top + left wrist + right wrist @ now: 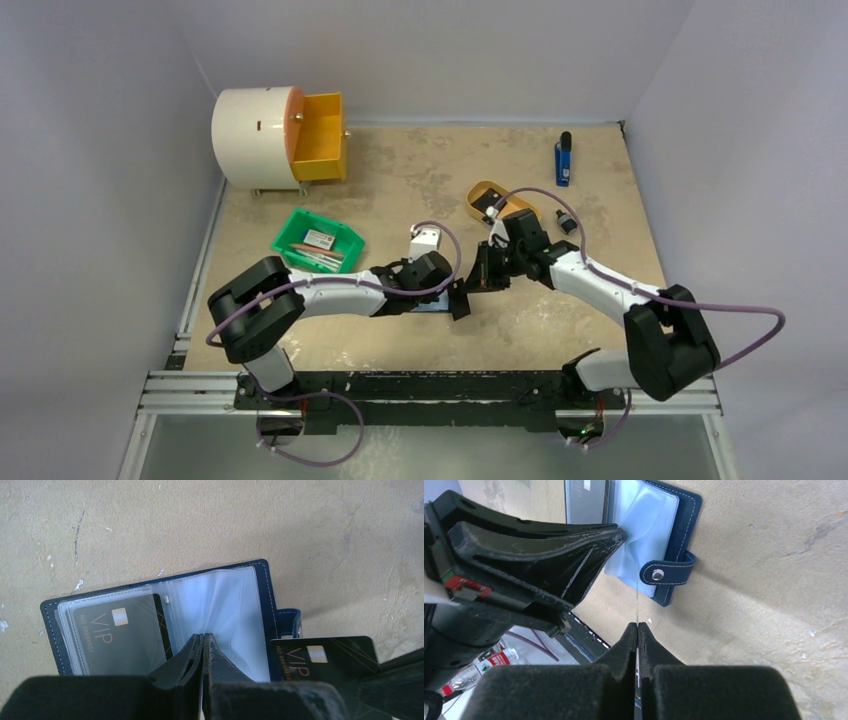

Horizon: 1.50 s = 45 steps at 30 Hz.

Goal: Put the credit cards into the card holder
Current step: Turn over the card slot in the card holder.

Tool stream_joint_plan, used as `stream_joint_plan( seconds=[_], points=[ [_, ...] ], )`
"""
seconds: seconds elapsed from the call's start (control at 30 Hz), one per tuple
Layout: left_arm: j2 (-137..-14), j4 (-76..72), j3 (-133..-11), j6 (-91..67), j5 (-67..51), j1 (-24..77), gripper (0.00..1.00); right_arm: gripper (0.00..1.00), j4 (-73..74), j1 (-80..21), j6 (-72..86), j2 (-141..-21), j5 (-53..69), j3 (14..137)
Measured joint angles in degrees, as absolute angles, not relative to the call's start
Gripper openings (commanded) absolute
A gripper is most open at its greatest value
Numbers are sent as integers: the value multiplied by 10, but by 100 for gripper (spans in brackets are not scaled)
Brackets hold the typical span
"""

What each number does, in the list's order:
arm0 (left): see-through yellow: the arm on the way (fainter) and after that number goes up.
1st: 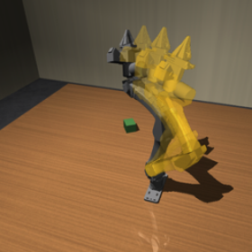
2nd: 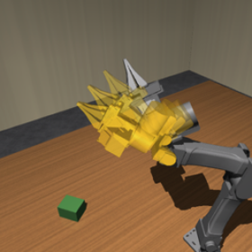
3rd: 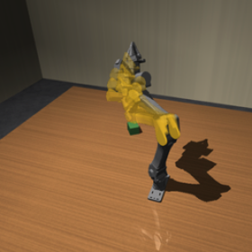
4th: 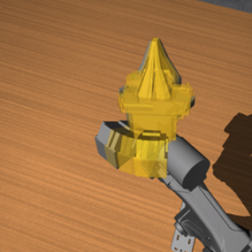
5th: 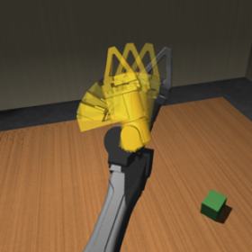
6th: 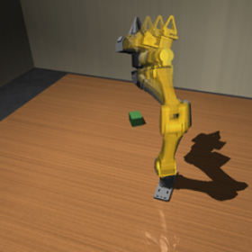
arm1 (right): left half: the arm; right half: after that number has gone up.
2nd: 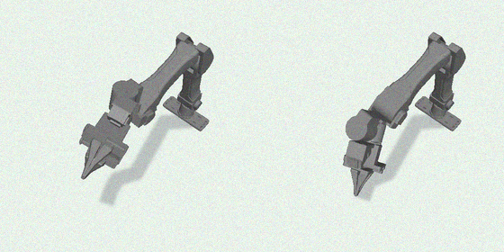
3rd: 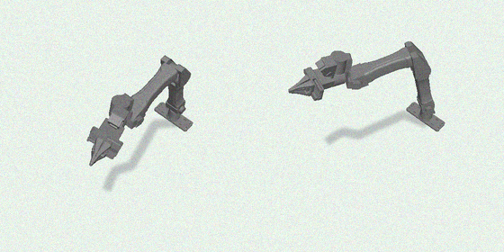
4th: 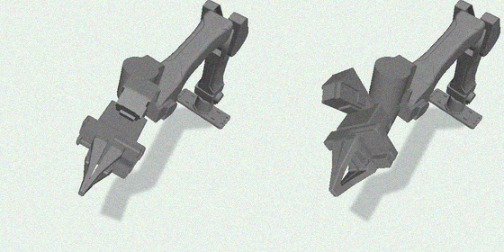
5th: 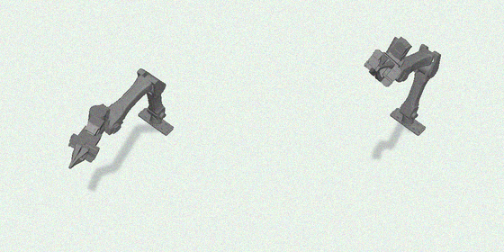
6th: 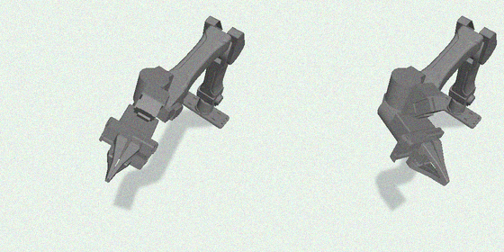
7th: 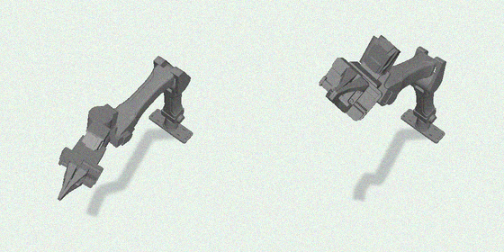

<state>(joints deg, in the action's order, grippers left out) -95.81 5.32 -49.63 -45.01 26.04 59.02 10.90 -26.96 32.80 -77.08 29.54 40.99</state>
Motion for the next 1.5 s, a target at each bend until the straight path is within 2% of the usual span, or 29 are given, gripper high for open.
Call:
stream_joint_plan(
  seconds=[0.7,1.07,1.3,1.5],
  points=[
    [-938,57,-488,-455,260,590,1,0,53,-288,340,-865,325,416],
    [-907,72,-488,-459,260,590,8,0,38,-301,342,-867,333,422],
    [-879,86,-488,-463,271,590,20,0,32,-309,347,-867,340,424],
    [-855,94,-486,-470,280,590,25,0,29,-316,350,-867,340,432]
  ],
)
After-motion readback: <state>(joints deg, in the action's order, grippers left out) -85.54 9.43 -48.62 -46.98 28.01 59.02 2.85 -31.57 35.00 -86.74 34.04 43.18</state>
